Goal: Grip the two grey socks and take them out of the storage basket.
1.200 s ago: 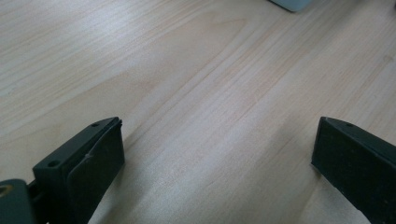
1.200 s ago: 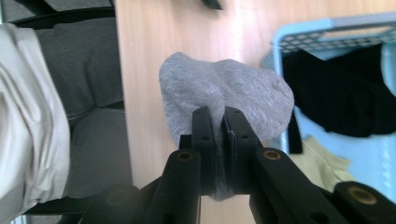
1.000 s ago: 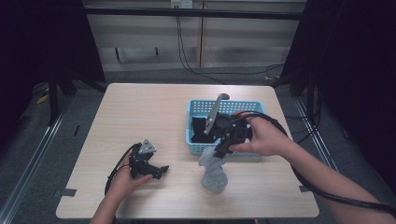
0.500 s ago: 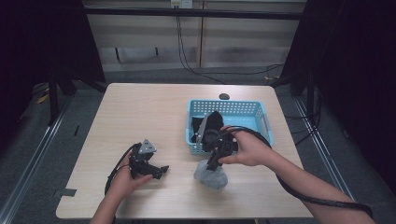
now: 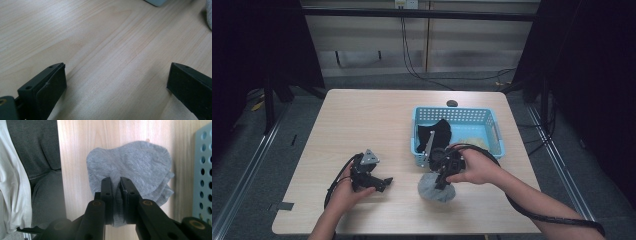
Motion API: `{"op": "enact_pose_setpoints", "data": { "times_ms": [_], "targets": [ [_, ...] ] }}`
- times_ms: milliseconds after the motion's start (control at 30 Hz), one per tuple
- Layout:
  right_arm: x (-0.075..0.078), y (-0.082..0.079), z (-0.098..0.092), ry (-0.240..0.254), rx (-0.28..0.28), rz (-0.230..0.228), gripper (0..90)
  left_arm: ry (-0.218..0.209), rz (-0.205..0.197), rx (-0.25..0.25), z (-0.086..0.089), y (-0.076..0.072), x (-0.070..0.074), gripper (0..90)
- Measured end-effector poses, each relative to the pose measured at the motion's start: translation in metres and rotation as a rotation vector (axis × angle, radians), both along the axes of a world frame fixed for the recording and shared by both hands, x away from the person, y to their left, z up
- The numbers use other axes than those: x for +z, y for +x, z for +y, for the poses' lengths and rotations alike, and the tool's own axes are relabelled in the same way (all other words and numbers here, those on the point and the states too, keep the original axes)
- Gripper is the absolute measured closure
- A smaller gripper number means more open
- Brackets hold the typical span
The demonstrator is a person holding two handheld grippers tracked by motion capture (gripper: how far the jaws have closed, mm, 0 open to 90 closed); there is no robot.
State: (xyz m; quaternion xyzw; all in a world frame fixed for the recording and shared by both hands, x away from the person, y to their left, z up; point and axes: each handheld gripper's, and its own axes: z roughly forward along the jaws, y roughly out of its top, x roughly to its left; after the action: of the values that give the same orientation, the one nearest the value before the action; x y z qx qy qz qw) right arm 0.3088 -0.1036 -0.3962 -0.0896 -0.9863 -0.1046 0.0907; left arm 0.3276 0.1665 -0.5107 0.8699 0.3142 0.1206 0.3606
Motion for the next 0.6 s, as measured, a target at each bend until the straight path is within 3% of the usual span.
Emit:
{"op": "enact_pose_setpoints", "data": {
  "times_ms": [433,600],
  "targets": [
    [-0.004,0.001,-0.010,-0.008,-0.027,-0.002,77.4,0.002,-0.001,0.000,0.000,0.000,0.000,1.7],
    [-0.006,0.000,-0.012,-0.022,-0.034,-0.016,69.1,-0.003,0.002,0.000,0.000,0.000,0.000,1.8]
  ]
}}
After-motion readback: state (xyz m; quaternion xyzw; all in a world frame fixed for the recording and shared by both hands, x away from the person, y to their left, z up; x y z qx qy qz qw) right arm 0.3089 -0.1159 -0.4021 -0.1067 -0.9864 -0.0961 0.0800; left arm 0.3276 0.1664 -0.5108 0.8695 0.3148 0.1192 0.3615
